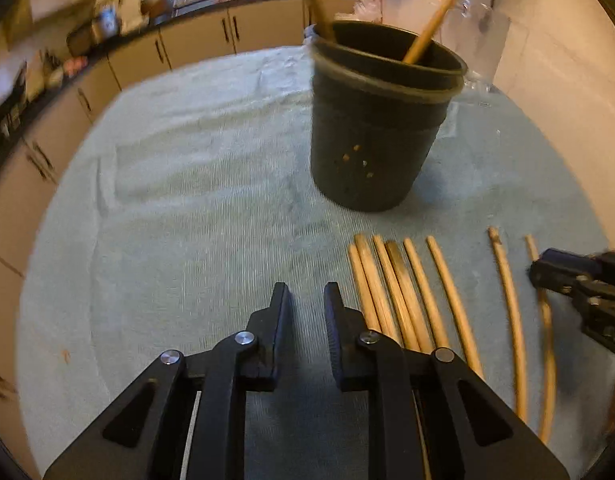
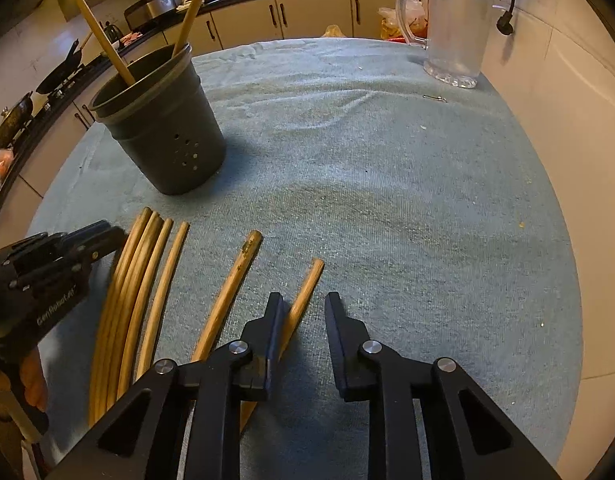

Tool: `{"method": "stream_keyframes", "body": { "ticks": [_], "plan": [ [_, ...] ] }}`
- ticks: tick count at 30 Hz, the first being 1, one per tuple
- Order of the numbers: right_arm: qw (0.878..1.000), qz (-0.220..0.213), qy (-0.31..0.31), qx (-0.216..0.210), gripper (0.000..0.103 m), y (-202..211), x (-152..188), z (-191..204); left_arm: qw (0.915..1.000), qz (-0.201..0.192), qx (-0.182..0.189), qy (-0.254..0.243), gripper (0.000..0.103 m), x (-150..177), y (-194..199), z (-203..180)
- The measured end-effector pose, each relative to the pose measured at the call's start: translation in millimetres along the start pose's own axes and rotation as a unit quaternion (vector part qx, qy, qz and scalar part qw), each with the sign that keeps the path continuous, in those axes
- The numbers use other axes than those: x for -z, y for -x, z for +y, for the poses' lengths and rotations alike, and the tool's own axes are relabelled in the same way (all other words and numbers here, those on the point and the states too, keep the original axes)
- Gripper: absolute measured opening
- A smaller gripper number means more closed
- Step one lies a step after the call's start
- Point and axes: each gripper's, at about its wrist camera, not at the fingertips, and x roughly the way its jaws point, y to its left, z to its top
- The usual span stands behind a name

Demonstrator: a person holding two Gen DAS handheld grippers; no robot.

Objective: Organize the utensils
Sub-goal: 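Move both open tools back down to the remaining chopsticks, then close the left tool on a chopstick while the right tool grasps another chopstick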

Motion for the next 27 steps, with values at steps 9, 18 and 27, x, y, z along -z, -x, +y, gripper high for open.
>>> {"method": "stream_keyframes", "body": {
  "ticks": [9,18,27],
  "plan": [
    [1.0,-0.009,-0.003,-0.006,0.022,0.6,3.5,-2.4,0.9993,-0.01,0.028,-0.022,0.022,16.7,12.7,-22.0],
    [1.0,-0.006,-0.018,-0.025,0.022,1.8,5.0,-13.2,0.9997,0.002,0.004,-0.023,0.017,31.0,9.0,-7.7],
    [0.997,0.061,-0.044,-0.033,0.021,-2.0,-10.8,-20.8,0.9983,0.056,0.011,0.009,0.019,-20.8,-16.8,9.6]
  ]
}}
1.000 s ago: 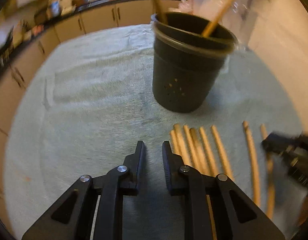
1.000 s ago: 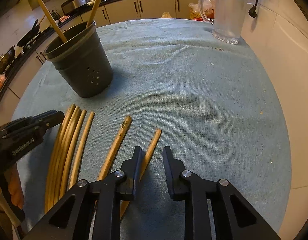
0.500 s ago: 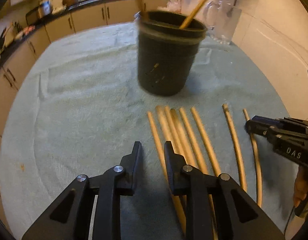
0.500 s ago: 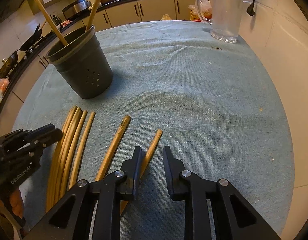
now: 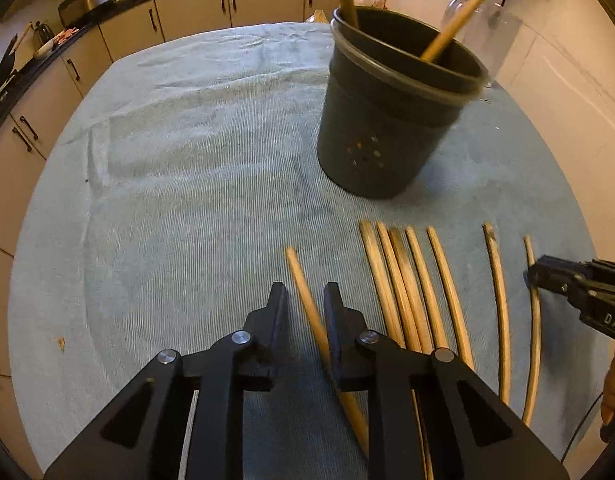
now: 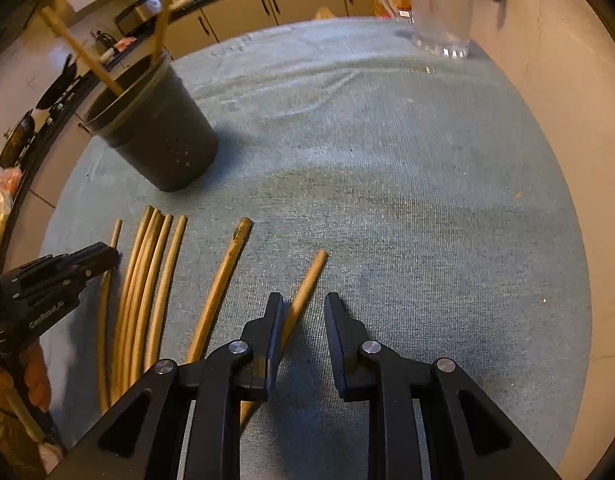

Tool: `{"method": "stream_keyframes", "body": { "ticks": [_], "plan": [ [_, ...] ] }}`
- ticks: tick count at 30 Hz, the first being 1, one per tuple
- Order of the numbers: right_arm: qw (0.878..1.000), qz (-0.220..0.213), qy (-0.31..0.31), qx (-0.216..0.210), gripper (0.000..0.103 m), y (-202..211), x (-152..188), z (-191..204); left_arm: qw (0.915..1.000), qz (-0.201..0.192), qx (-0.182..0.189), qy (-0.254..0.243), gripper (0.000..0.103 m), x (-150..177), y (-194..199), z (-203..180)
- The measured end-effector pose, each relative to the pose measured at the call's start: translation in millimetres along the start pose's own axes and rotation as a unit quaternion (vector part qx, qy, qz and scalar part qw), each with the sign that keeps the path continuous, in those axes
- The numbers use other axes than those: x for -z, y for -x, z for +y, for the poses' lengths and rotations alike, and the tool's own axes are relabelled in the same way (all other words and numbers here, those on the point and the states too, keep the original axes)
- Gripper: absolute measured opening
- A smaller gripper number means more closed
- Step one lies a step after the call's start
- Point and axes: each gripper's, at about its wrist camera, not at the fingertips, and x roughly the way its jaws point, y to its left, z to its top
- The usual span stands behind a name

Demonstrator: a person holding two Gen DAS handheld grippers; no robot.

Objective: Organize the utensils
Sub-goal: 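Close the left tool on a chopstick while the right tool grasps another chopstick, then release the left tool's chopstick into the grey cup while the right tool releases its own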

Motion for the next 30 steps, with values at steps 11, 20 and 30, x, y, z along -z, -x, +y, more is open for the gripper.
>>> {"method": "stream_keyframes", "body": {
  "ticks": [11,20,30],
  "plan": [
    [0.999,0.012,0.001,0.041,0.006,-10.9,-32.8,20.3,0.9988,-0.038,0.014,0.029,0.005,0.0,17.7,-1.1],
    [0.991,-0.131,0.014,0.005,0.005,80.6,-3.4,23.3,0.9872,-0.154,0.017,0.039,0.005,19.6,119.2,6.1],
    [0.967,-0.251,0.045,-0.008,0.005,182.1,49.3,39.1,0.9629,-0.27,-0.009,0.004,0.005,85.6,217.6,-18.4]
  ]
}}
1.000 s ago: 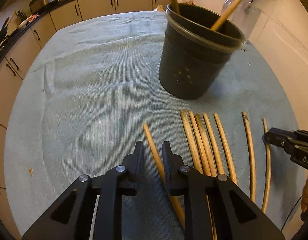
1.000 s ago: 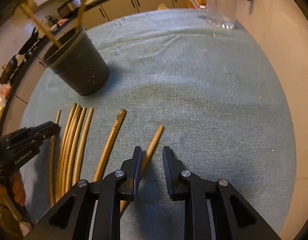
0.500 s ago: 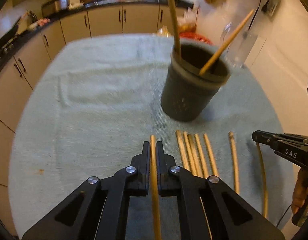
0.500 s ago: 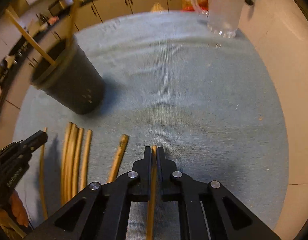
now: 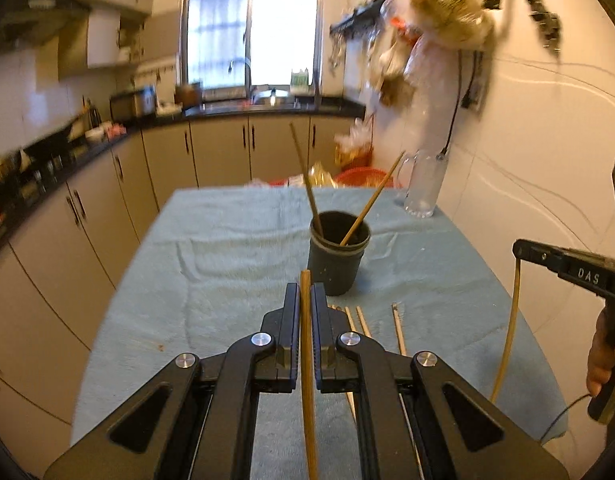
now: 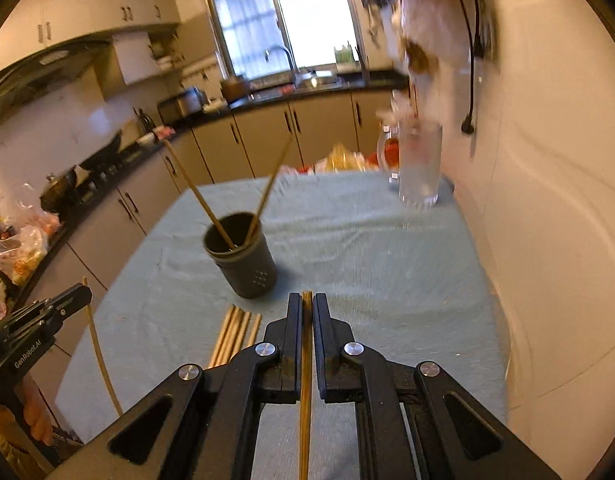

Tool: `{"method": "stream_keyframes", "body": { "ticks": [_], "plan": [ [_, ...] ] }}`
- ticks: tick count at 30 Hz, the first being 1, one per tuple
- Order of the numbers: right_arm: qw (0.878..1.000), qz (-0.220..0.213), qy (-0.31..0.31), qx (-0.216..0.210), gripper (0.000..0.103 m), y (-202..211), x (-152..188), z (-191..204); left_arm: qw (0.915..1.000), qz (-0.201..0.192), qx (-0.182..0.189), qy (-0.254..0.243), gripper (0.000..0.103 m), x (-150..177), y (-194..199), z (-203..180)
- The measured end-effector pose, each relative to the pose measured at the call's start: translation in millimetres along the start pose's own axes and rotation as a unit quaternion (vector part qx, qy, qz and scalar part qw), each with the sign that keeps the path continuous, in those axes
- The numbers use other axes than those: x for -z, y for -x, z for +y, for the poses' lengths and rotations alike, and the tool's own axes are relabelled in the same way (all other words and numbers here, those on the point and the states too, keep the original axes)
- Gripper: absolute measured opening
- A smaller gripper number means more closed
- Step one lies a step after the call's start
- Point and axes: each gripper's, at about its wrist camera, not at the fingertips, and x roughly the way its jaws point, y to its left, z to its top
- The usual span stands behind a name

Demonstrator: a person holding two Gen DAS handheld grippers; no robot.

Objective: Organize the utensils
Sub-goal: 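Release the left tool's chopstick into the grey cup while the right tool releases its own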

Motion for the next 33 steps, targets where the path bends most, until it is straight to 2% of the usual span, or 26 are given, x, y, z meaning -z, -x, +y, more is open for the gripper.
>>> {"method": "stream_keyframes", "body": {
  "ticks": [7,15,24,33],
  "plan": [
    [0.999,-0.034,0.016,-0.01,0.005,45.0,5.8,11.4,0.9993,-0.036,0.01,0.003,0.005,6.6,40.4,-6.0],
    [0.998,-0.058,0.025,-0.018,0.005,61.8,1.6,14.8,0.9981,-0.061,0.007,-0.005,0.005,-4.3,58.3,-12.7],
    [0.996,-0.082,0.017,-0.025,0.006,67.9,-25.4,13.9,0.9976,-0.067,0.015,0.01,0.005,-46.2,45.8,-4.5],
    [0.991,-0.118,-0.007,-0.058,0.006,54.1,-82.1,23.6,0.9962,-0.087,0.009,-0.004,0.005,-115.8,29.6,-13.0]
  ]
}}
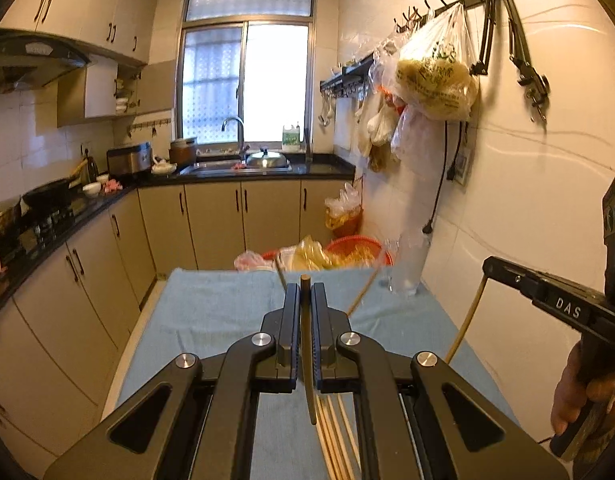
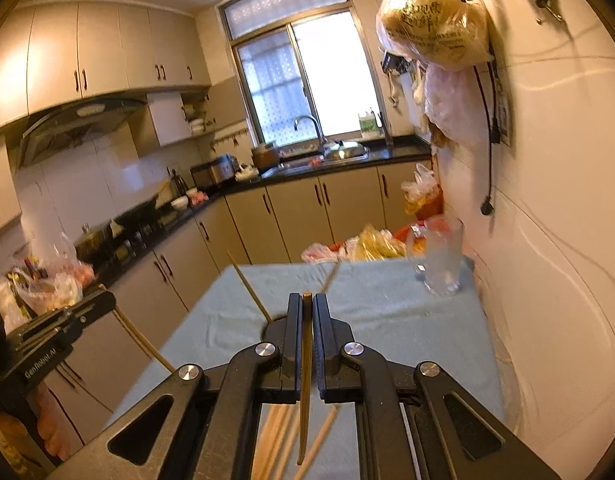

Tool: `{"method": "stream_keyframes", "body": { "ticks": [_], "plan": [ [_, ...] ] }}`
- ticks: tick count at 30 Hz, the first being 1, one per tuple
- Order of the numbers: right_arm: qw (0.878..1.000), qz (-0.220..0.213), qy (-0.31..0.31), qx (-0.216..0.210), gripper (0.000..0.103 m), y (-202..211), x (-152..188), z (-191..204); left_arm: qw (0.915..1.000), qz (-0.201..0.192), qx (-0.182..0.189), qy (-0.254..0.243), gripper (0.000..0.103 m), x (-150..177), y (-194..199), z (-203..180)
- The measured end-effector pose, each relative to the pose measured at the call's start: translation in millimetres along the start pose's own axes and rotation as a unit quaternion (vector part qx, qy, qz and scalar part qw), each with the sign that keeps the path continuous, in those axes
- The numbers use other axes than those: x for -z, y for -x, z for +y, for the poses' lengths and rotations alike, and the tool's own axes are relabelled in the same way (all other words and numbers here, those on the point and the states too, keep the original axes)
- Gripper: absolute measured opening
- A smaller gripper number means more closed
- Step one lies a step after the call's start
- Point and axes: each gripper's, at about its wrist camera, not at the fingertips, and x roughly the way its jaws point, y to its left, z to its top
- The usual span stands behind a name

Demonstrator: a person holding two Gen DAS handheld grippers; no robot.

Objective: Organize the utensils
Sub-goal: 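Release the left tool's chopstick into the grey cup while the right tool releases its own, then move both open tools back down to the remaining chopsticks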

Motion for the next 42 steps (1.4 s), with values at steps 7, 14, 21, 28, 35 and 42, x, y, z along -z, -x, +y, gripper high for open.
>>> {"method": "stream_keyframes", "body": {
  "ticks": [7,14,21,28,35,42],
  "plan": [
    [0.998,-0.055,-0.012,-0.002,0.006,-27.4,-47.6,11.8,0.9997,-0.017,-0.015,0.01,0.005,-51.7,-44.8,-5.5],
    [0.996,-0.08,-0.034,0.018,0.006,-79.9,-62.2,5.3,0.9997,0.009,-0.019,0.015,0.005,-57.2,-115.8,-8.0],
    [0.999,-0.019,-0.043,0.018,0.006,-142.5,-40.9,-7.9,0.9971,0.069,-0.005,0.031,0.005,-28.1,-173.6,0.4],
    [0.998,0.043,-0.054,0.014,0.007,-181.8,-15.6,-17.0,0.9969,0.073,-0.004,0.028,0.011,-19.2,-174.2,4.5],
    [0.997,0.039,-0.068,0.018,0.039,-165.8,-14.7,-24.1,0.9988,0.043,-0.006,0.025,0.039,-21.2,-130.4,6.3],
    [0.999,0.03,-0.028,0.034,0.051,-110.6,-13.2,-12.3,0.9994,0.01,-0.014,0.031,0.052,-5.2,-61.6,21.8]
  ]
}}
